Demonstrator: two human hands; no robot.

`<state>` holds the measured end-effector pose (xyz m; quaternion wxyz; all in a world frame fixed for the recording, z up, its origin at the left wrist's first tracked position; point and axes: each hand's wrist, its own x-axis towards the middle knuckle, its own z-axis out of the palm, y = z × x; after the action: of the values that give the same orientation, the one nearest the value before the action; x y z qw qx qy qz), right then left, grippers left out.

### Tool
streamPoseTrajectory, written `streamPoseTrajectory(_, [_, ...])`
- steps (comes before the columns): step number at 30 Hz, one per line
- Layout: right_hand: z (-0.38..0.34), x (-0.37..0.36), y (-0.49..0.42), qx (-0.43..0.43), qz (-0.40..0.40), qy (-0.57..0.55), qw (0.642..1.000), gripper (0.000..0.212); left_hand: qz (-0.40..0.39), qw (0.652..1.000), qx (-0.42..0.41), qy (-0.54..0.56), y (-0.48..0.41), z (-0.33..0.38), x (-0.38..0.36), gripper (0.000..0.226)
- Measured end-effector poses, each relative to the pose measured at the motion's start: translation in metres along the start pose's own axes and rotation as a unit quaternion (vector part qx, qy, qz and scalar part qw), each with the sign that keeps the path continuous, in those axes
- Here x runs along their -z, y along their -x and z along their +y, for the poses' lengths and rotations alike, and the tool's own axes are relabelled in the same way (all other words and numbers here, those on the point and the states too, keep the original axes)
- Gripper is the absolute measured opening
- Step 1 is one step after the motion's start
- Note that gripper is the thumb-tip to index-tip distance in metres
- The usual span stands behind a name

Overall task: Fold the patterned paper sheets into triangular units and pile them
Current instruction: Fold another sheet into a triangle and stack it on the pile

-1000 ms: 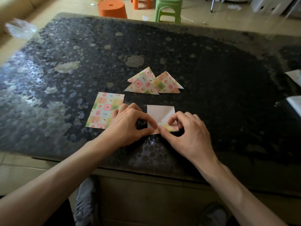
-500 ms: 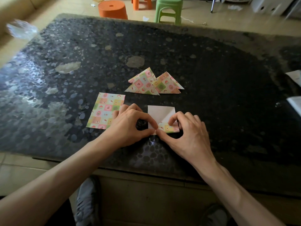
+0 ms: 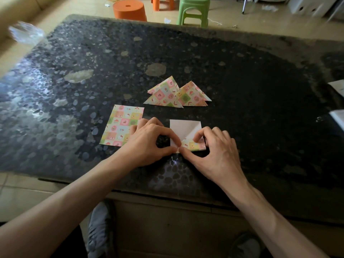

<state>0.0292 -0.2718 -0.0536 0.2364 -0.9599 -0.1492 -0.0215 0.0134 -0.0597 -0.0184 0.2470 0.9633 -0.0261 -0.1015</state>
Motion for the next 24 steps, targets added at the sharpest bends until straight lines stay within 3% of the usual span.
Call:
streamPoseTrajectory(5, [-0.001, 0.001, -0.002, -0.006, -0.015, 0.009, 1.000, 0.052, -0.017, 1.000, 0.000, 0.003, 0.001, 0.002, 0.004, 0.019])
streamPoseTrajectory(11, [-0.003, 0.002, -0.002, -0.013, -0.020, 0.019, 1.000, 0.053, -0.094, 0.995, -0.005, 0.022, -0.003, -0.004, 0.021, 0.043])
streamPoseTrajectory(16, [-0.004, 0.002, -0.002, -0.017, -0.019, 0.016, 1.000, 0.055, -0.008, 1.000, 0.001, 0.024, -0.001, -0.001, 0.005, 0.011])
streamPoseTrajectory(24, [-0.007, 0.000, 0.002, -0.018, 0.000, 0.042, 0.999, 0.051, 0.029, 0.999, 0.011, 0.015, -0.001, 0.002, -0.003, 0.015])
